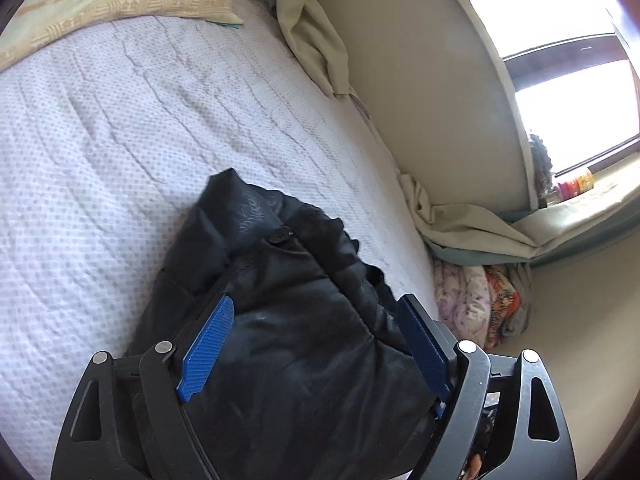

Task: Fold large clothes

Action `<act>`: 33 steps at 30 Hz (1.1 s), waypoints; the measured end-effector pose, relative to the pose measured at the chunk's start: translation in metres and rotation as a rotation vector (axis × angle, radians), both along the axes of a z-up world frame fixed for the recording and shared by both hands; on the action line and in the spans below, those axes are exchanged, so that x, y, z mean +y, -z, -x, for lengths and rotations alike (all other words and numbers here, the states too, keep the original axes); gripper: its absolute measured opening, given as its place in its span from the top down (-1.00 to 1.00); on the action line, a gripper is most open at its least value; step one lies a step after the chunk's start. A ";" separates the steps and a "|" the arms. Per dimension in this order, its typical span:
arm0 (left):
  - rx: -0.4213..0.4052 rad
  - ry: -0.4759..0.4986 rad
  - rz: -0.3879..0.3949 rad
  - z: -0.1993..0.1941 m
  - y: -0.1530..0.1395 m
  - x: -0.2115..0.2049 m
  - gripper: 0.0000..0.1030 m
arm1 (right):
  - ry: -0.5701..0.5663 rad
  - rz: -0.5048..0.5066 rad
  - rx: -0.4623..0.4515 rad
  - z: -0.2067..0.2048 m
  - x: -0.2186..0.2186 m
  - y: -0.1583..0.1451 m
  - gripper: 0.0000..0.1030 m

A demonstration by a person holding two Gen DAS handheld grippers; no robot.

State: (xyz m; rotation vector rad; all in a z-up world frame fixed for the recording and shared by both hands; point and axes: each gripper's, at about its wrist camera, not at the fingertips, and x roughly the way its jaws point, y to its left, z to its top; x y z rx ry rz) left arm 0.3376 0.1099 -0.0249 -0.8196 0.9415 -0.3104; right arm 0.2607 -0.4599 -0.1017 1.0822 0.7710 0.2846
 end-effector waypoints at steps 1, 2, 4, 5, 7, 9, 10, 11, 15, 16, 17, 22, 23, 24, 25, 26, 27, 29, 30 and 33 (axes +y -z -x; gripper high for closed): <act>0.004 -0.004 -0.024 0.003 -0.001 0.001 -0.68 | 0.019 0.016 -0.004 0.002 -0.003 -0.002 -0.16; 0.016 -0.012 -0.066 0.005 -0.002 0.001 -0.68 | 0.045 0.030 -0.010 0.005 -0.008 -0.005 -0.20; 0.030 -0.011 -0.125 0.009 -0.001 0.003 -0.68 | 0.103 0.067 -0.016 0.011 -0.022 -0.012 -0.24; 0.034 -0.008 -0.136 0.011 0.000 0.005 -0.68 | 0.120 0.114 -0.008 0.013 -0.026 -0.016 -0.24; 0.047 -0.002 -0.134 0.016 0.001 0.010 -0.68 | 0.114 0.232 0.019 0.014 -0.027 -0.023 -0.24; 0.049 -0.002 -0.133 0.020 0.000 0.014 -0.68 | 0.081 0.323 0.011 0.015 -0.023 -0.031 -0.24; 0.044 0.002 -0.138 0.023 -0.001 0.016 -0.68 | 0.050 0.330 -0.006 0.014 -0.019 -0.034 -0.24; 0.042 0.007 -0.142 0.025 -0.001 0.018 -0.68 | 0.025 0.329 -0.016 0.013 -0.015 -0.035 -0.24; 0.048 0.056 -0.163 0.033 0.002 0.017 -0.68 | -0.036 0.378 -0.017 0.011 0.002 -0.034 -0.24; 0.054 0.072 -0.171 0.034 0.004 0.016 -0.68 | -0.046 0.393 -0.012 0.011 0.004 -0.032 -0.24; 0.058 0.081 -0.176 0.035 0.006 0.014 -0.67 | -0.060 0.406 -0.001 0.010 0.007 -0.029 -0.24; 0.076 0.138 -0.214 0.035 0.024 0.004 -0.38 | -0.133 0.410 0.020 0.008 0.024 -0.017 -0.23; 0.078 0.146 -0.243 0.035 0.026 0.000 -0.28 | -0.141 0.422 0.020 0.009 0.027 -0.016 -0.07; 0.076 0.150 -0.272 0.035 0.027 -0.002 -0.09 | -0.152 0.453 0.020 0.010 0.033 -0.016 0.24; 0.074 0.158 -0.296 0.035 0.029 -0.004 0.07 | -0.168 0.489 0.022 0.010 0.039 -0.017 0.44; 0.072 0.165 -0.306 0.036 0.029 -0.005 0.16 | -0.185 0.523 0.026 0.010 0.044 -0.018 0.72; 0.071 0.168 -0.312 0.037 0.029 -0.005 0.34 | -0.198 0.545 0.031 0.010 0.048 -0.018 0.80; 0.082 0.147 -0.307 0.039 0.028 0.000 0.54 | -0.191 0.587 0.049 0.014 0.052 -0.021 0.84; 0.095 0.133 -0.281 0.040 0.030 0.003 0.56 | -0.174 0.600 0.062 0.016 0.052 -0.022 0.85; 0.125 0.109 -0.215 0.042 0.038 0.010 0.56 | -0.130 0.610 0.112 0.021 0.049 -0.020 0.87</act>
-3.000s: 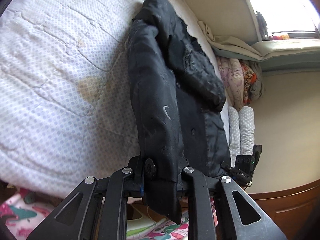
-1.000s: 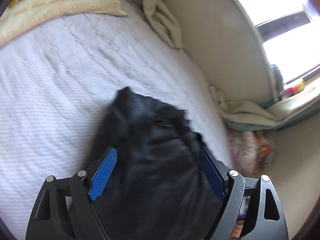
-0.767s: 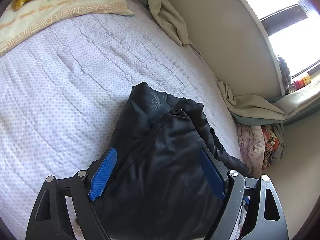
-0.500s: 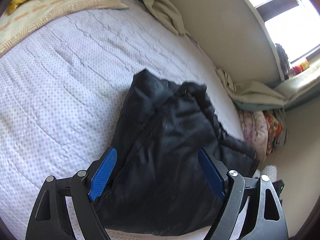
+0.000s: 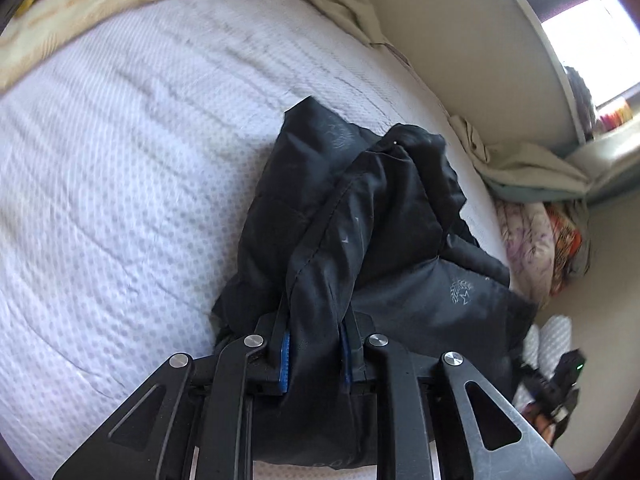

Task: Fold large clothes

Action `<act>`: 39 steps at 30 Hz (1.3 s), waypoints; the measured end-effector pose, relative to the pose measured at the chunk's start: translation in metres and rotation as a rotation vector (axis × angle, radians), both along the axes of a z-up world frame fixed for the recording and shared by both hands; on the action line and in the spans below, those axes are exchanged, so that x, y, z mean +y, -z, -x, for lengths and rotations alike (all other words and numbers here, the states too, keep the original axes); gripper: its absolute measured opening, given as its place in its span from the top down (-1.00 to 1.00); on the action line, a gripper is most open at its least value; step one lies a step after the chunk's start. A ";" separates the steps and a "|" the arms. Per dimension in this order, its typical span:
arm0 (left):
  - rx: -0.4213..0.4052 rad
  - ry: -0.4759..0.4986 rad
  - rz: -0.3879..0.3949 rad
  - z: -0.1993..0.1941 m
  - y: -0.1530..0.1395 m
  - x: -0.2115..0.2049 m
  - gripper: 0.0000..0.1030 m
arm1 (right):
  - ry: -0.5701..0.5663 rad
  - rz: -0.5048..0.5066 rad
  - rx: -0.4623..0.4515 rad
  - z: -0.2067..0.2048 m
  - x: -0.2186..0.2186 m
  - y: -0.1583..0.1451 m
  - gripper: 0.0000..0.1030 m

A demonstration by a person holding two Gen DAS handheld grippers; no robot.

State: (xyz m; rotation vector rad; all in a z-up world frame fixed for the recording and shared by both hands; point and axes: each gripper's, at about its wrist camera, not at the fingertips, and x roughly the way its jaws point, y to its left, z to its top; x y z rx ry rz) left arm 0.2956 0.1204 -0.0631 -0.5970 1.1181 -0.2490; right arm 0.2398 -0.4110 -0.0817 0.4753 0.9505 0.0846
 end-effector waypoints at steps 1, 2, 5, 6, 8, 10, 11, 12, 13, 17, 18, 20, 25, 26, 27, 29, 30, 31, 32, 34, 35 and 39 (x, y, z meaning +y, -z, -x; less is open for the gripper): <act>0.003 0.001 0.005 -0.001 0.004 0.000 0.53 | 0.013 0.008 0.014 0.000 0.000 0.004 0.87; 0.013 0.000 0.008 -0.003 0.010 0.000 0.50 | 0.022 0.012 0.030 -0.001 0.000 0.008 0.87; 0.038 -0.017 0.026 -0.011 0.025 -0.001 0.37 | 0.029 0.009 0.079 -0.006 0.000 0.032 0.87; 0.041 -0.024 0.033 -0.012 0.028 -0.002 0.35 | 0.030 0.005 0.089 -0.008 0.001 0.039 0.87; 0.041 -0.039 0.038 -0.012 0.026 -0.001 0.32 | 0.041 -0.006 0.089 -0.011 0.002 0.047 0.86; 0.041 -0.046 0.022 -0.011 0.016 -0.001 0.25 | 0.050 -0.012 0.087 -0.010 0.001 0.044 0.78; 0.039 -0.048 0.008 -0.011 0.010 0.000 0.21 | 0.048 -0.016 0.089 -0.008 0.001 0.040 0.65; 0.032 -0.056 -0.024 -0.009 0.001 0.000 0.09 | 0.049 -0.022 0.091 -0.005 0.000 0.034 0.41; 0.014 -0.073 -0.081 -0.006 -0.010 -0.001 -0.04 | 0.059 -0.029 0.086 -0.002 -0.001 0.025 0.29; -0.162 -0.104 -0.278 0.005 -0.056 -0.016 -0.10 | 0.088 0.124 -0.021 0.018 0.005 -0.016 0.14; -0.212 -0.085 -0.282 0.007 -0.065 -0.024 -0.15 | 0.084 0.208 -0.074 0.023 0.012 -0.029 0.15; -0.268 -0.020 -0.245 0.008 -0.071 -0.040 -0.22 | 0.032 0.297 -0.166 0.028 0.027 -0.047 0.20; -0.250 0.081 -0.292 -0.011 -0.047 -0.077 -0.25 | -0.108 0.344 -0.210 0.015 0.060 -0.045 0.48; -0.234 0.073 -0.301 -0.015 -0.041 -0.078 -0.25 | -0.110 0.368 -0.189 0.010 0.064 -0.038 0.48; -0.212 0.061 -0.299 -0.021 -0.033 -0.077 -0.25 | -0.108 0.390 -0.163 0.004 0.065 -0.030 0.49; -0.170 0.051 -0.266 -0.031 -0.020 -0.072 -0.25 | -0.104 0.408 -0.091 -0.008 0.064 -0.010 0.62; -0.149 0.054 -0.253 -0.034 -0.015 -0.070 -0.24 | -0.101 0.408 -0.060 -0.012 0.063 -0.002 0.73; -0.138 0.057 -0.251 -0.037 -0.010 -0.071 -0.24 | -0.100 0.404 -0.038 -0.016 0.063 0.004 0.78; -0.135 0.061 -0.255 -0.038 -0.007 -0.071 -0.24 | -0.098 0.397 -0.019 -0.016 0.061 0.009 0.83; -0.121 0.068 -0.266 -0.041 0.002 -0.071 -0.16 | -0.094 0.371 0.005 -0.018 0.057 0.017 0.83; -0.115 0.068 -0.267 -0.042 0.006 -0.071 -0.13 | -0.093 0.354 0.013 -0.020 0.057 0.021 0.84; -0.101 0.054 -0.228 -0.045 0.017 -0.059 0.07 | -0.083 0.303 0.028 -0.021 0.048 0.035 0.91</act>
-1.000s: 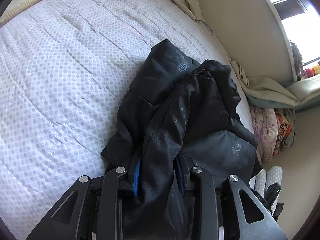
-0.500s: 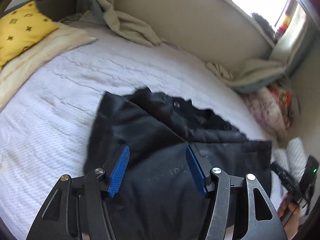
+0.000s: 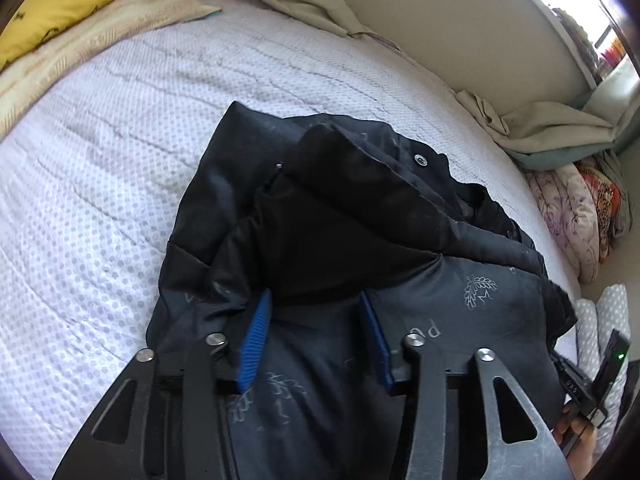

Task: Fold large clothes

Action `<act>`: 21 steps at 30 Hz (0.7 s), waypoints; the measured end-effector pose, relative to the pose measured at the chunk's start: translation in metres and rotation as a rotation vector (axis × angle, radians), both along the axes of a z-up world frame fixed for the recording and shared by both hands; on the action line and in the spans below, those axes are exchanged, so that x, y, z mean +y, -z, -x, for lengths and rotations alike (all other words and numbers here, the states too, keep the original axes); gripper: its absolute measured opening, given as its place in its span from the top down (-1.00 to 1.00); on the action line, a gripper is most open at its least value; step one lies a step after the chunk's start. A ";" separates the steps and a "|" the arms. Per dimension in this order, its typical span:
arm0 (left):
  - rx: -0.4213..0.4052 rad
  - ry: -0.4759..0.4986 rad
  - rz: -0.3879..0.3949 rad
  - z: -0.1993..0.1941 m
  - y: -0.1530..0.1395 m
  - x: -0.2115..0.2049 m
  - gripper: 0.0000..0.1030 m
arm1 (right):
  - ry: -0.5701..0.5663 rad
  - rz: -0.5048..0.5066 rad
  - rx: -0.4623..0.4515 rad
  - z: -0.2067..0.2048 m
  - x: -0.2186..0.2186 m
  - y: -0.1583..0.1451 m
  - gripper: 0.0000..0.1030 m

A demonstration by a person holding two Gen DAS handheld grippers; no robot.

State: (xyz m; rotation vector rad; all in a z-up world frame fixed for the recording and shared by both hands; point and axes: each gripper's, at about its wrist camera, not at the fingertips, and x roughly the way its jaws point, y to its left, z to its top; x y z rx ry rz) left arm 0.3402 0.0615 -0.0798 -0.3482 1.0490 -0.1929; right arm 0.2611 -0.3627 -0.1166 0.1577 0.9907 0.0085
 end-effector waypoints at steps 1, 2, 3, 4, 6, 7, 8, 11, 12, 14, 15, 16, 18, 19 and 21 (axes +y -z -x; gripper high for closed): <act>0.000 -0.001 0.007 0.000 0.002 0.001 0.11 | 0.002 -0.001 0.002 0.000 -0.001 0.002 0.93; -0.002 -0.001 0.012 0.000 0.004 0.002 0.13 | 0.002 0.001 0.003 0.000 -0.002 0.004 0.96; -0.008 0.002 0.007 0.002 0.005 0.004 0.14 | 0.002 0.005 0.003 -0.001 -0.002 0.006 0.97; -0.016 0.006 -0.006 0.003 0.006 0.003 0.15 | 0.000 0.012 -0.001 0.000 -0.001 0.007 0.98; -0.041 0.020 -0.062 0.003 0.008 -0.005 0.15 | -0.005 0.029 -0.007 0.000 0.001 0.013 0.99; -0.049 0.022 -0.082 0.003 0.009 -0.007 0.15 | -0.008 0.042 -0.010 0.000 0.002 0.015 0.99; -0.053 0.022 -0.094 0.002 0.010 -0.009 0.15 | -0.006 0.043 -0.011 -0.003 0.004 0.016 1.00; -0.047 0.017 -0.122 0.002 0.004 -0.011 0.09 | 0.016 0.003 -0.005 -0.007 0.000 0.016 0.99; -0.049 0.029 -0.151 0.003 -0.002 -0.015 0.01 | 0.029 -0.028 -0.002 -0.006 -0.004 0.014 0.99; -0.063 0.041 -0.190 0.006 -0.014 -0.025 -0.29 | 0.048 -0.111 0.008 -0.004 -0.013 0.007 0.95; -0.080 0.042 -0.207 0.012 -0.023 -0.030 -0.43 | 0.055 -0.138 0.009 -0.003 -0.016 0.003 0.82; -0.103 0.040 -0.225 0.018 -0.034 -0.036 -0.51 | 0.062 -0.165 0.007 -0.001 -0.019 -0.003 0.70; -0.146 0.039 -0.238 0.029 -0.049 -0.043 -0.61 | 0.068 -0.208 -0.028 0.004 -0.020 -0.022 0.22; -0.171 0.040 -0.236 0.035 -0.056 -0.048 -0.65 | 0.067 -0.193 -0.067 0.009 -0.018 -0.036 0.18; -0.227 0.073 -0.230 0.050 -0.070 -0.063 -0.65 | 0.052 -0.102 -0.145 0.019 -0.007 -0.058 0.16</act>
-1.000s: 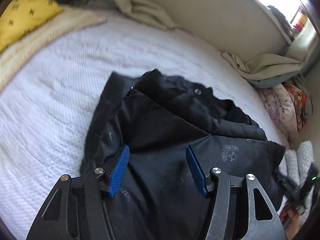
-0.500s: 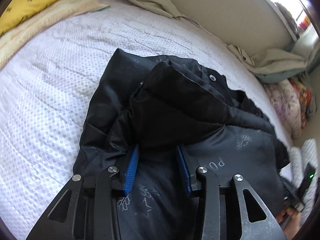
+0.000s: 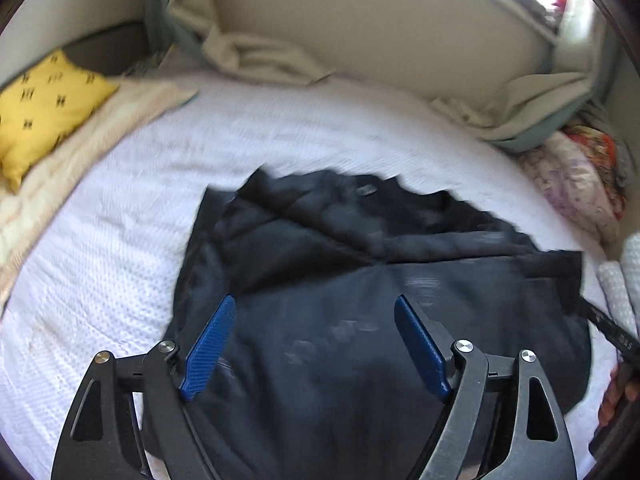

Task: Fold large clothes

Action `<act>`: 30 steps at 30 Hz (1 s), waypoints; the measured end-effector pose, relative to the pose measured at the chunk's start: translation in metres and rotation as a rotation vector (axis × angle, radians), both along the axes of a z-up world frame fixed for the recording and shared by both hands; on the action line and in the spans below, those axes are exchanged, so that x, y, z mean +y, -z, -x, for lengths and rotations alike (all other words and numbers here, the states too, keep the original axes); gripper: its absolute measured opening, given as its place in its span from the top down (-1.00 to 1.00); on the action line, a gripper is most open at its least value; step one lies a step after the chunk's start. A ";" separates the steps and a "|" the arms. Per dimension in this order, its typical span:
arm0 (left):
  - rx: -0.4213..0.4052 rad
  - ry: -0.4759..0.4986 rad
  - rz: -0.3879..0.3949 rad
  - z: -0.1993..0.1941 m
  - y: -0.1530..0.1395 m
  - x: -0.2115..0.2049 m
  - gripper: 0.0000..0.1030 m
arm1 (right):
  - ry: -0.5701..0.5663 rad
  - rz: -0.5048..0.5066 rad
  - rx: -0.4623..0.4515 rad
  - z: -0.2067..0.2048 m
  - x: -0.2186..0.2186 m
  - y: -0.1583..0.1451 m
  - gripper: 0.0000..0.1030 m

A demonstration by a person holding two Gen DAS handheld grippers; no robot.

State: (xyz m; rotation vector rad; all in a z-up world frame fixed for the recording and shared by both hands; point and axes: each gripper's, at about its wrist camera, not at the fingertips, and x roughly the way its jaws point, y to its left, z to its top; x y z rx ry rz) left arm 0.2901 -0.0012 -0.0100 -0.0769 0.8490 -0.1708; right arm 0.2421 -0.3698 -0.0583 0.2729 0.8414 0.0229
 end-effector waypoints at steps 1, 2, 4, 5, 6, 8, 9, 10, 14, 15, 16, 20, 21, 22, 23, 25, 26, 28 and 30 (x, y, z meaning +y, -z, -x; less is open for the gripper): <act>-0.021 0.037 -0.001 0.008 -0.005 -0.011 -0.65 | -0.011 0.036 -0.037 0.005 0.007 -0.009 0.16; -0.031 0.065 -0.003 0.013 -0.006 -0.019 -0.65 | -0.033 0.050 -0.066 0.009 0.014 -0.016 0.16; -0.031 0.156 -0.023 0.027 -0.003 -0.044 -0.67 | -0.114 0.031 -0.098 0.015 0.035 -0.022 0.16; -0.023 0.181 -0.034 0.028 0.001 -0.054 -0.67 | -0.148 0.033 -0.102 0.017 0.046 -0.022 0.16; -0.008 0.209 -0.052 0.029 0.009 -0.066 -0.67 | -0.179 0.044 -0.102 0.019 0.055 -0.020 0.16; 0.025 0.232 -0.103 0.027 0.027 -0.081 -0.67 | -0.242 0.095 -0.083 0.020 0.078 -0.012 0.16; 0.050 0.230 -0.130 0.022 0.041 -0.087 -0.67 | -0.259 0.127 -0.070 0.021 0.087 -0.005 0.16; 0.067 0.228 -0.133 0.019 0.049 -0.088 -0.70 | -0.268 0.160 -0.053 0.020 0.093 0.002 0.16; 0.104 0.199 -0.108 0.009 0.073 -0.083 -0.85 | -0.262 0.226 0.020 0.013 0.102 0.034 0.14; 0.104 0.198 -0.110 0.009 0.077 -0.082 -0.87 | -0.261 0.233 0.023 0.011 0.102 0.038 0.11; 0.103 0.197 -0.112 0.009 0.080 -0.082 -0.88 | -0.260 0.237 0.024 0.010 0.102 0.041 0.10; 0.095 0.194 -0.113 0.009 0.087 -0.081 -0.89 | -0.252 0.231 0.032 0.010 0.101 0.054 0.10; 0.095 0.193 -0.112 0.012 0.087 -0.080 -0.89 | -0.251 0.235 0.032 0.009 0.101 0.056 0.10; 0.096 0.193 -0.115 0.012 0.089 -0.081 -0.89 | -0.250 0.239 0.032 0.007 0.102 0.058 0.10; 0.096 0.193 -0.117 0.013 0.088 -0.080 -0.89 | -0.247 0.243 0.031 0.008 0.103 0.059 0.10; 0.099 0.194 -0.115 0.014 0.089 -0.078 -0.89 | -0.236 0.243 0.040 0.010 0.105 0.061 0.10; 0.103 0.194 -0.108 0.013 0.090 -0.077 -0.89 | -0.234 0.237 0.041 0.010 0.104 0.062 0.10; 0.106 0.196 -0.099 0.012 0.091 -0.075 -0.89 | -0.234 0.219 0.038 0.010 0.100 0.065 0.10; 0.105 0.196 -0.100 0.012 0.091 -0.075 -0.89 | -0.231 0.215 0.036 0.013 0.100 0.065 0.10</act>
